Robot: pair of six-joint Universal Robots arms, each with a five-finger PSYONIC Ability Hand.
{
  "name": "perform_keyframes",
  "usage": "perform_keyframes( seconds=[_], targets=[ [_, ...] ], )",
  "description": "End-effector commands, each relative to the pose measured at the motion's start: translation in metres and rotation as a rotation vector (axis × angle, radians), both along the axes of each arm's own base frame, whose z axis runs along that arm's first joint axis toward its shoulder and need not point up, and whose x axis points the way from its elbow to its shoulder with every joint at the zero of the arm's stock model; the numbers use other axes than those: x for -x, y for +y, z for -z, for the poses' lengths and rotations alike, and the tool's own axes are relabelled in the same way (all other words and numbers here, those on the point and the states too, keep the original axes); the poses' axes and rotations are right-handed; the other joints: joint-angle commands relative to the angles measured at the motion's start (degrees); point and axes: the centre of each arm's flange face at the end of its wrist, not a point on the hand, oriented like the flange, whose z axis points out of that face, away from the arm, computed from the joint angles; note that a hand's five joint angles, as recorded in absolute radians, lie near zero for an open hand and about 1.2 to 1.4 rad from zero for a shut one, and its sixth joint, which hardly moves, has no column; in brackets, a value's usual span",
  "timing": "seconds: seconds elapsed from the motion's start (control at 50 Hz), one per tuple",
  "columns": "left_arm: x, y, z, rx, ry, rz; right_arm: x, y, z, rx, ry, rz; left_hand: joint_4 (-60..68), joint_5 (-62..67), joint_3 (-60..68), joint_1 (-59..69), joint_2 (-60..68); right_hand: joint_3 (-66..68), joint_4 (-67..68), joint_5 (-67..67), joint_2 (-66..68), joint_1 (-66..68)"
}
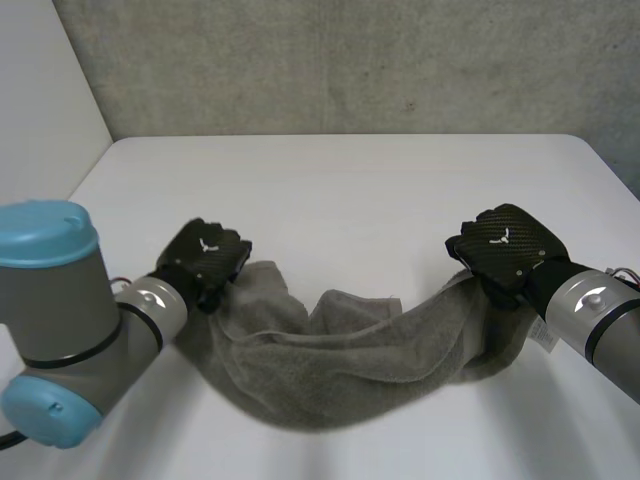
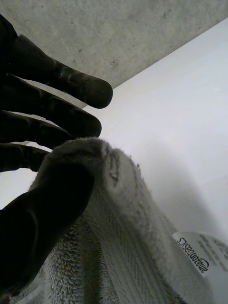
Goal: Fold the towel.
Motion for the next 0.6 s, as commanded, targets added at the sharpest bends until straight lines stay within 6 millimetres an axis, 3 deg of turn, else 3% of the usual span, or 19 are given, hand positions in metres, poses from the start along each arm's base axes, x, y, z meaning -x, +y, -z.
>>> perform_keyframes(
  seconds=[0.02,0.2,0.38,0.5,0.54,0.56,0.58,0.6],
  targets=[
    [-0.008,0.009,-0.014,-0.008,-0.009,-0.009,0.001,0.006,0.000,-0.023,0.066,-0.020,10.35,12.04,10.43,13.04,10.38,3.36,3.03,2.13,3.06,3.36],
    [-0.043,0.004,0.001,-0.217,-0.200,-0.068,0.007,0.021,-0.002,-0.139,0.292,-0.116,10.35,12.04,10.43,13.04,10.38,3.36,3.03,2.13,3.06,3.36],
    [-0.051,-0.005,-0.012,-0.243,-0.217,-0.089,0.006,0.017,-0.009,-0.163,0.331,-0.130,10.35,12.04,10.43,13.04,10.38,3.36,3.03,2.13,3.06,3.36],
    [-0.044,-0.024,-0.009,-0.220,-0.213,-0.083,0.000,-0.012,-0.005,-0.140,0.358,-0.081,10.35,12.04,10.43,13.04,10.38,3.36,3.03,2.13,3.06,3.36],
    [-0.034,-0.048,-0.014,-0.171,-0.199,-0.087,-0.012,-0.042,-0.013,-0.038,0.333,-0.044,10.35,12.04,10.43,13.04,10.38,3.36,3.03,2.13,3.06,3.36],
    [-0.034,-0.048,-0.014,-0.171,-0.198,-0.087,-0.012,-0.042,-0.013,-0.037,0.333,-0.044,10.35,12.04,10.43,13.04,10.38,3.36,3.03,2.13,3.06,3.36],
    [-0.029,-0.064,-0.022,-0.126,-0.177,-0.095,-0.022,-0.061,-0.022,0.050,0.297,-0.020,10.35,12.04,10.43,13.04,10.38,3.36,3.03,2.13,3.06,3.36],
    [-0.029,-0.064,-0.022,-0.125,-0.177,-0.095,-0.022,-0.061,-0.022,0.051,0.296,-0.020,10.35,12.04,10.43,13.04,10.38,3.36,3.03,2.13,3.06,3.36]
  ],
)
